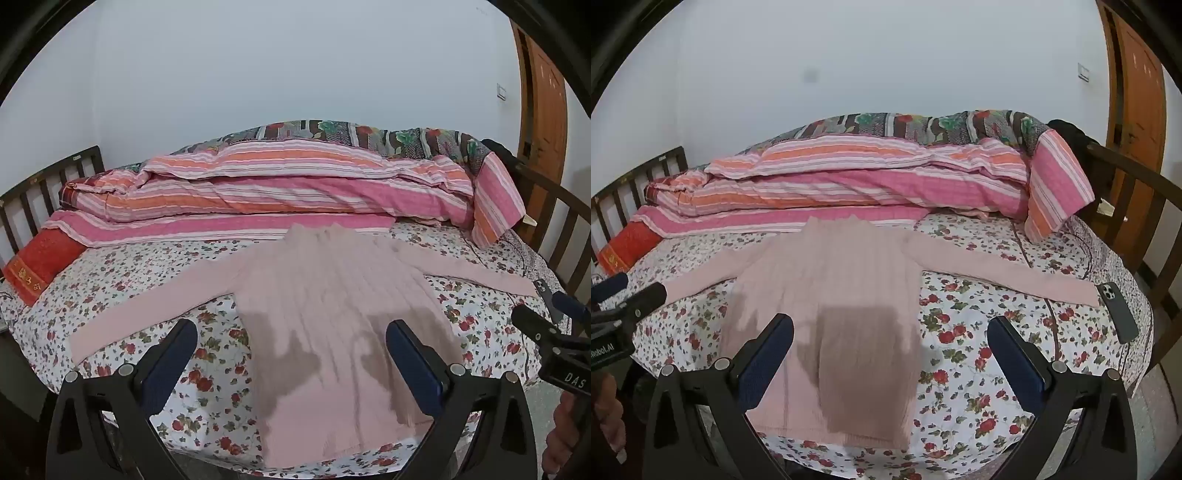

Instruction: Fold small clothes

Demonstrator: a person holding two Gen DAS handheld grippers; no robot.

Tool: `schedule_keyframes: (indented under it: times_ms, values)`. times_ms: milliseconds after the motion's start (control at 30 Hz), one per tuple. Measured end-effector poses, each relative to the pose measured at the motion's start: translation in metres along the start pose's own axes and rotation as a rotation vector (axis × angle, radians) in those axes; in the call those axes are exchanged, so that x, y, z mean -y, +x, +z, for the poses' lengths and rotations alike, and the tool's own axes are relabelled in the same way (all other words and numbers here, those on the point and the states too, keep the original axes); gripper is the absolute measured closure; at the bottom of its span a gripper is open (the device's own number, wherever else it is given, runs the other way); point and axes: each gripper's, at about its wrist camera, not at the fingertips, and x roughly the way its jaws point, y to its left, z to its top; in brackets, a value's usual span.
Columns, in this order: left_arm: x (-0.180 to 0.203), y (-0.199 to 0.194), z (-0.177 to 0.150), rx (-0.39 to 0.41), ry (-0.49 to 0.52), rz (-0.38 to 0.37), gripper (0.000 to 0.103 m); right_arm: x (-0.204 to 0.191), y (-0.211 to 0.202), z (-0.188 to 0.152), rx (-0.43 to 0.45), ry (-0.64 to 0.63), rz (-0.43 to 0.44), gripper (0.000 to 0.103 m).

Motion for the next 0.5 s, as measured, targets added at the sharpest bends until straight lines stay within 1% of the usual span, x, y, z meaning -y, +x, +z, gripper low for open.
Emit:
schedule_keyframes:
  times_ms: [100, 133, 233, 300, 500]
  values:
    - [0.007, -0.002, 0.003, 0.004, 0.025, 0.028, 0.0, 0.001, -0.003, -0.004, 0.001, -0.004, 0.003, 0.0]
    - [0.007, 0.0, 0.001, 0.002, 0.03, 0.021, 0.0, 0.008, -0.004, -0.001, -0.007, 0.028, 0.007, 0.0]
    - [0.006, 0.002, 0.0, 0.004, 0.012, 0.011, 0.0, 0.007, -0.003, 0.0, -0.009, 0.027, 0.003, 0.0]
    - [0.001, 0.001, 0.002, 0.009, 0.007, 0.009, 0.0, 0.011, -0.008, 0.002, -0.002, 0.036, 0.003, 0.0]
    - [-0.001, -0.002, 0.005, 0.012, 0.001, 0.008, 0.0, 0.011, -0.005, -0.001, -0.004, 0.046, 0.007, 0.0]
